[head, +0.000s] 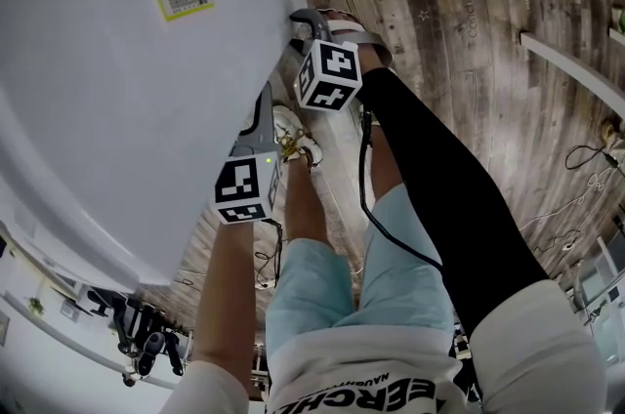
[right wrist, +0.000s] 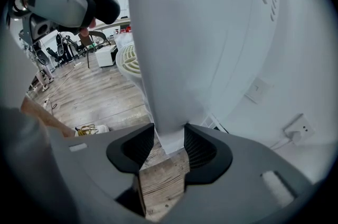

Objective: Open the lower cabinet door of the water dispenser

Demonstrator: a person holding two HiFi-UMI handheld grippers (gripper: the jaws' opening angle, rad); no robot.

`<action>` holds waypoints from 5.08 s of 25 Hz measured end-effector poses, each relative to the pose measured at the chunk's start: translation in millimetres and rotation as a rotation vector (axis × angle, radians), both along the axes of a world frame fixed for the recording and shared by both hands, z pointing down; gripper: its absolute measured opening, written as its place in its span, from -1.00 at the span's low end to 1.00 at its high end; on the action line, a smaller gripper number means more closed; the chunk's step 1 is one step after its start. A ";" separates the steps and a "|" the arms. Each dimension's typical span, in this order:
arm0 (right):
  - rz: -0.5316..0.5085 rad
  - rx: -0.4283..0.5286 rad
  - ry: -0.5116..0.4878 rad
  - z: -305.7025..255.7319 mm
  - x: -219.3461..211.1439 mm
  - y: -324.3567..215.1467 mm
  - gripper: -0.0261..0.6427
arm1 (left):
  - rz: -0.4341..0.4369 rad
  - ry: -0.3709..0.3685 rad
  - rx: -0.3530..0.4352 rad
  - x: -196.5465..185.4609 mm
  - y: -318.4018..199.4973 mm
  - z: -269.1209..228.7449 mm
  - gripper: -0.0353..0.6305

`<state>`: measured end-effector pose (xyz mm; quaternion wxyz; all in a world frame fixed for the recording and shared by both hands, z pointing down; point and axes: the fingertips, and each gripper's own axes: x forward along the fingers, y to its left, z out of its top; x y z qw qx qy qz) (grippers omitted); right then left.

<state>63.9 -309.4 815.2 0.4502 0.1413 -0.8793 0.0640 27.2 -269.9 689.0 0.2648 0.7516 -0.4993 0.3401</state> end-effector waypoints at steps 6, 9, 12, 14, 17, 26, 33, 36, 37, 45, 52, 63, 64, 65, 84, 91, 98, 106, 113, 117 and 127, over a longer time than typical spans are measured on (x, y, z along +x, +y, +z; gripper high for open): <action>0.012 0.013 0.006 0.0 0.1 0.5 -0.41 | 0.006 -0.003 0.010 -3.3 0.9 -1.7 -0.50; -0.001 0.010 0.012 0.5 0.0 5.8 -0.41 | 0.007 -0.003 0.009 -5.9 3.2 -0.6 -0.50; -0.032 -0.010 0.008 1.7 -0.7 23.1 -0.41 | 0.003 -0.003 0.013 -7.4 5.1 -2.0 -0.50; -0.011 -0.014 0.004 0.9 -1.3 28.6 -0.41 | 0.001 -0.001 0.016 -8.5 5.4 -4.9 -0.50; 0.004 -0.018 0.022 1.3 0.1 26.1 -0.40 | 0.004 0.001 0.019 -9.4 5.9 -6.6 -0.50; 0.026 -0.014 0.050 1.8 0.0 29.9 -0.40 | -0.006 0.002 0.022 -21.2 18.9 -10.7 -0.50; 0.064 -0.029 0.060 5.5 0.8 39.2 -0.40 | 0.015 0.010 0.023 -28.3 25.8 -8.8 -0.50; 0.090 -0.036 0.065 5.3 0.3 44.1 -0.40 | 0.032 0.011 0.022 -32.0 31.0 -10.1 -0.50; 0.098 -0.038 0.066 4.7 -0.1 46.2 -0.40 | 0.035 0.011 0.021 -33.7 33.0 -11.4 -0.50; 0.156 -0.049 0.098 3.0 -3.4 66.2 -0.41 | 0.121 0.012 0.051 -44.3 42.8 -20.7 -0.50; 0.221 -0.068 0.107 3.8 -7.3 88.8 -0.41 | 0.189 0.020 0.079 -47.7 49.0 -30.8 -0.50; 0.327 -0.112 0.113 3.1 -14.9 117.7 -0.41 | 0.235 0.027 0.078 -75.8 72.2 -31.8 -0.50; 0.340 -0.122 0.111 3.3 -15.2 120.3 -0.40 | 0.236 0.028 0.083 -77.2 72.7 -33.6 -0.50; 0.352 -0.134 0.106 3.4 -15.7 122.7 -0.41 | 0.237 0.026 0.086 -79.6 73.7 -34.6 -0.50; 0.202 -0.230 0.061 5.2 -28.4 166.1 -0.40 | 0.022 0.008 0.085 -74.1 107.3 -35.2 -0.50; 0.097 -0.229 0.076 5.8 -34.1 182.0 -0.40 | -0.062 0.006 0.122 -74.2 117.9 -48.2 -0.50; 0.061 -0.227 0.115 5.0 -42.9 197.5 -0.40 | -0.096 0.010 0.120 -97.2 135.5 -40.0 -0.50; 0.073 -0.220 0.166 5.0 -59.8 220.9 -0.40 | -0.108 0.071 0.132 -124.1 145.3 -35.7 -0.50; -0.013 -0.212 0.216 7.0 -87.6 249.3 -0.40 | -0.150 0.098 0.122 -157.8 168.6 -28.3 -0.50; -0.035 -0.215 0.231 3.2 -99.2 255.7 -0.40 | -0.185 0.092 0.111 -180.6 181.7 -26.2 -0.50; -0.087 -0.198 0.254 1.5 -116.6 270.6 -0.40 | -0.238 0.116 0.114 -208.1 197.9 -26.9 -0.50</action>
